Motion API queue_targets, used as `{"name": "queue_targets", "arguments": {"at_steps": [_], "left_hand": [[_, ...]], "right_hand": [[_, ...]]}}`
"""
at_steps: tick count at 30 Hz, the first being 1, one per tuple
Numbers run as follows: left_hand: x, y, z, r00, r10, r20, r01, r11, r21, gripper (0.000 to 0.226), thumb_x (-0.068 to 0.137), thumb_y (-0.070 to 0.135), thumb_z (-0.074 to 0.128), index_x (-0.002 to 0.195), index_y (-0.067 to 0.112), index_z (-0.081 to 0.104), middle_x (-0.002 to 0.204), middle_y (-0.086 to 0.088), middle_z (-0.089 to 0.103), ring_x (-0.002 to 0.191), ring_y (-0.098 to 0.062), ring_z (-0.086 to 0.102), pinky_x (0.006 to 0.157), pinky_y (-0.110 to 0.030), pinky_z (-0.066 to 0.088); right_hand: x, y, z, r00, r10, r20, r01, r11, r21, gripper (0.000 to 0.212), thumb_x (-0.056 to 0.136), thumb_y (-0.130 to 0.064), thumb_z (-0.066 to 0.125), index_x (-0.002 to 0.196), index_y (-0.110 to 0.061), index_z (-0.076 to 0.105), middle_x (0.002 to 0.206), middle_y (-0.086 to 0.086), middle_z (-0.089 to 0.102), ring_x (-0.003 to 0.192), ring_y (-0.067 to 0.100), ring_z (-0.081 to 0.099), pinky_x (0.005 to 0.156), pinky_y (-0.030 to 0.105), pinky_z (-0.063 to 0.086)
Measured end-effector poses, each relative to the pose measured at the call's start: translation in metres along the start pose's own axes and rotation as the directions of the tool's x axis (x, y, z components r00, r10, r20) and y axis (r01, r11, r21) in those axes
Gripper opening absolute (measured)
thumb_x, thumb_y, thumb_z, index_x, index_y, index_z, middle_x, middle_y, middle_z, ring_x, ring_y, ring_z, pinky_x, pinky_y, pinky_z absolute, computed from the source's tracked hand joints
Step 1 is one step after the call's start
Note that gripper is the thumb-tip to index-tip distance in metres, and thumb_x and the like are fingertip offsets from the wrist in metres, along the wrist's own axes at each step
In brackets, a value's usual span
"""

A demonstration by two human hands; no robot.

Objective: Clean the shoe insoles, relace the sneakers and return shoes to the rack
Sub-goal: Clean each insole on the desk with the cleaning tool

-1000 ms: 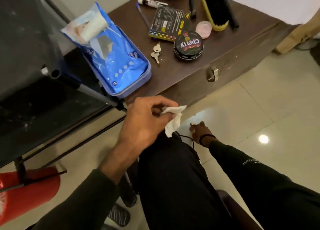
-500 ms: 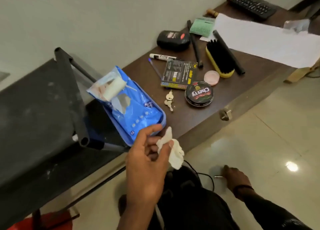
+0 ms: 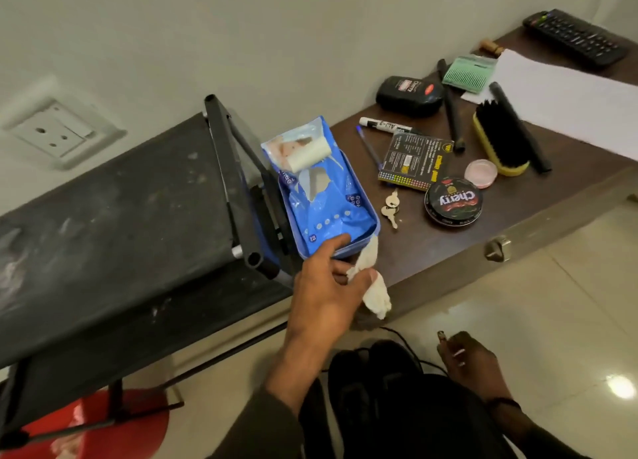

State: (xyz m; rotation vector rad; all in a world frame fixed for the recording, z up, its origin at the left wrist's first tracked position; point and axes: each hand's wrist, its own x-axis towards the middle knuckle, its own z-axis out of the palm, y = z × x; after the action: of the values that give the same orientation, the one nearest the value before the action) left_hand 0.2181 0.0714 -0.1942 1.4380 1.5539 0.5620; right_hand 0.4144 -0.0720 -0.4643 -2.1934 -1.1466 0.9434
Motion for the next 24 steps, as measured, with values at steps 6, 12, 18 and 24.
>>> {"name": "queue_targets", "arguments": {"at_steps": [6, 12, 18, 24], "left_hand": [[0.006, 0.016, 0.002, 0.998, -0.057, 0.016, 0.058, 0.995, -0.081, 0.066, 0.083, 0.029, 0.083, 0.139, 0.040, 0.051, 0.104, 0.002, 0.075, 0.096, -0.012, 0.073, 0.088, -0.044, 0.060], [-0.058, 0.040, -0.005, 0.989, -0.121, 0.082, 0.146, 0.847, -0.512, 0.037, 0.092, 0.004, 0.071, 0.125, 0.018, 0.062, 0.101, -0.006, 0.078, 0.095, -0.017, 0.075, 0.088, -0.036, 0.060], [-0.133, 0.032, -0.047, 0.971, -0.156, 0.183, 0.240, 0.597, -0.766, 0.043, 0.086, -0.010, 0.067, 0.125, 0.007, 0.061, 0.112, -0.017, 0.075, 0.108, -0.028, 0.071, 0.100, -0.036, 0.055], [-0.195, 0.008, -0.095, 0.980, -0.199, 0.002, 0.129, 0.627, -0.768, 0.032, 0.089, -0.001, 0.070, 0.120, 0.005, 0.066, 0.103, -0.015, 0.077, 0.092, -0.023, 0.073, 0.085, -0.030, 0.059]], "right_hand": [[-0.020, -0.133, -0.111, 0.738, -0.535, -0.412, 0.576, 0.817, -0.029, 0.013, 0.087, -0.025, 0.072, 0.092, -0.016, 0.064, 0.078, -0.008, 0.063, 0.062, 0.007, 0.060, 0.060, 0.019, 0.046], [0.003, -0.245, -0.155, 0.786, -0.554, -0.274, 0.404, 0.796, -0.452, 0.025, 0.093, -0.047, 0.060, 0.088, -0.023, 0.058, 0.065, -0.003, 0.058, 0.059, 0.024, 0.058, 0.054, 0.029, 0.045], [0.010, -0.286, -0.147, 0.907, -0.366, -0.211, 0.198, 0.810, -0.552, 0.033, 0.095, -0.047, 0.057, 0.106, -0.017, 0.062, 0.105, 0.014, 0.069, 0.099, 0.038, 0.064, 0.079, 0.043, 0.050], [-0.047, -0.310, -0.155, 0.838, -0.545, -0.009, 0.536, 0.827, -0.169, 0.025, 0.088, -0.043, 0.072, 0.093, -0.019, 0.075, 0.080, -0.002, 0.074, 0.074, 0.013, 0.070, 0.068, 0.029, 0.052]]}}
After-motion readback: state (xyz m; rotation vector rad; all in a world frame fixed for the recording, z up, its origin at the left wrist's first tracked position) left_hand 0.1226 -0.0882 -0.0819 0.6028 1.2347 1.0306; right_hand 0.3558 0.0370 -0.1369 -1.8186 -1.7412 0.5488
